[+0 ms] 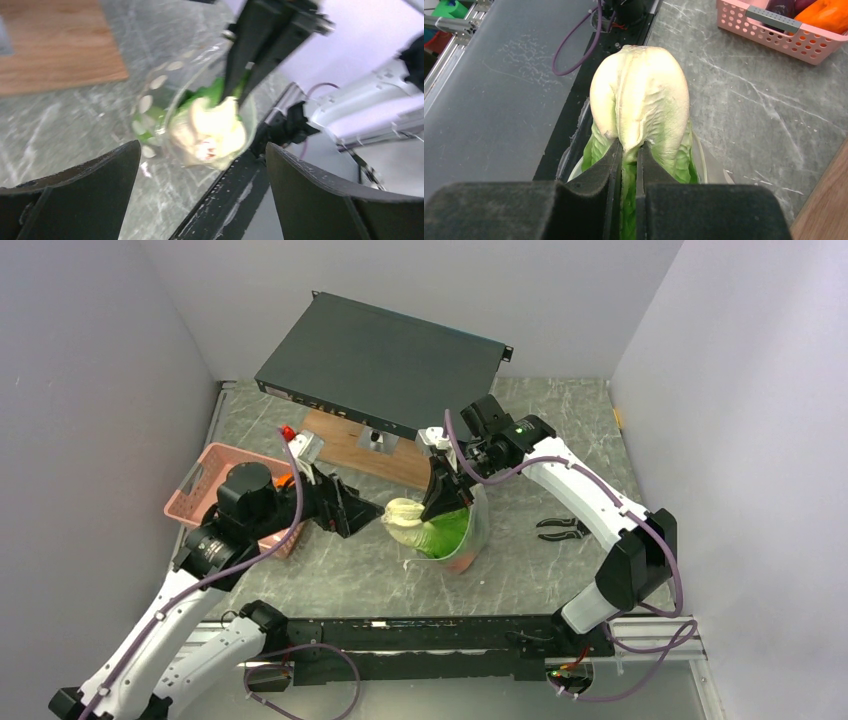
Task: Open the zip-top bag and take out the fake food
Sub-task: Pick up the fake vegetable from the zipper food storage bag.
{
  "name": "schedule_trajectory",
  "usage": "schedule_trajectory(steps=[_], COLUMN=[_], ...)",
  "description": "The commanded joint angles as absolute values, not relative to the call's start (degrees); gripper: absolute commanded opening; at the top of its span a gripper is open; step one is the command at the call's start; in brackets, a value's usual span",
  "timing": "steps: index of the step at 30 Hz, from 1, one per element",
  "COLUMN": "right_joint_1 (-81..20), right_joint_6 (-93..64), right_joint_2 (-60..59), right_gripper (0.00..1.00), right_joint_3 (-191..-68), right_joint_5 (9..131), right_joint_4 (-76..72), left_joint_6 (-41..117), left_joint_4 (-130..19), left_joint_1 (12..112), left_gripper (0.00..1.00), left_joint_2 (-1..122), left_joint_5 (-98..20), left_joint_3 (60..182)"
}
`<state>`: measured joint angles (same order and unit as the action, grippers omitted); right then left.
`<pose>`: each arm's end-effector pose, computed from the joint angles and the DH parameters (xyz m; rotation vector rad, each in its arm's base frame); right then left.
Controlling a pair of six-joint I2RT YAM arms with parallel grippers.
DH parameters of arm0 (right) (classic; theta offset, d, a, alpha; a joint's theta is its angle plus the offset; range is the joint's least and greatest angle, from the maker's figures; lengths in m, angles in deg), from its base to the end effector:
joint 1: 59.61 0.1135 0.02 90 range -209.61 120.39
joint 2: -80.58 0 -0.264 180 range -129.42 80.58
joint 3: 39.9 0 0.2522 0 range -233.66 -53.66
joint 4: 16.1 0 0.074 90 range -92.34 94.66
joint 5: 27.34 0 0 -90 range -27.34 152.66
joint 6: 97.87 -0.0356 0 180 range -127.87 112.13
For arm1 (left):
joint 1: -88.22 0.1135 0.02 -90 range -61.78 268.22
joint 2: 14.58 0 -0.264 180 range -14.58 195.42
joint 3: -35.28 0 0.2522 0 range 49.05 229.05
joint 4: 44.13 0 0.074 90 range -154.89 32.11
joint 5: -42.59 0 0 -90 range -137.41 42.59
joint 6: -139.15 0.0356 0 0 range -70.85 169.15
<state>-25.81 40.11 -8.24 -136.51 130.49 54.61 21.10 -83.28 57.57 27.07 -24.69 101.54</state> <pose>0.2345 0.1966 0.3338 -1.6983 1.4206 1.3933 0.1267 -0.0911 0.3672 0.3420 1.9129 -1.0645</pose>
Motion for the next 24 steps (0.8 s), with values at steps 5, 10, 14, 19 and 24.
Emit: schedule_trajectory(steps=[5,10,14,19,24], right_joint_1=[-25.62,-25.57,-25.56,-25.66,-25.63], right_joint_6=[41.44,41.52,41.61,41.35,41.34], right_joint_2=[-7.8,-7.61,-7.62,-8.08,-8.26], right_gripper=[0.02,0.02,0.02,0.02,0.02], right_joint_3=[-137.59,-137.55,-137.58,-138.11,-138.55], right_joint_5=[133.07,133.56,133.65,133.74,134.36], right_joint_4=[54.19,54.22,54.31,54.12,54.3], left_joint_6=[19.09,23.38,25.6,26.14,27.52], left_joint_4=[-69.64,-74.32,-72.9,-67.52,-69.42], left_joint_1=[57.67,56.92,55.63,51.4,50.31], left_gripper=[1.0,1.0,1.0,0.98,0.85], left_joint_2=[31.08,33.5,33.76,35.67,38.39], left_joint_5=[-3.92,-8.41,-9.75,-7.63,-9.43], left_joint_3=[97.51,97.91,97.41,95.8,95.84])
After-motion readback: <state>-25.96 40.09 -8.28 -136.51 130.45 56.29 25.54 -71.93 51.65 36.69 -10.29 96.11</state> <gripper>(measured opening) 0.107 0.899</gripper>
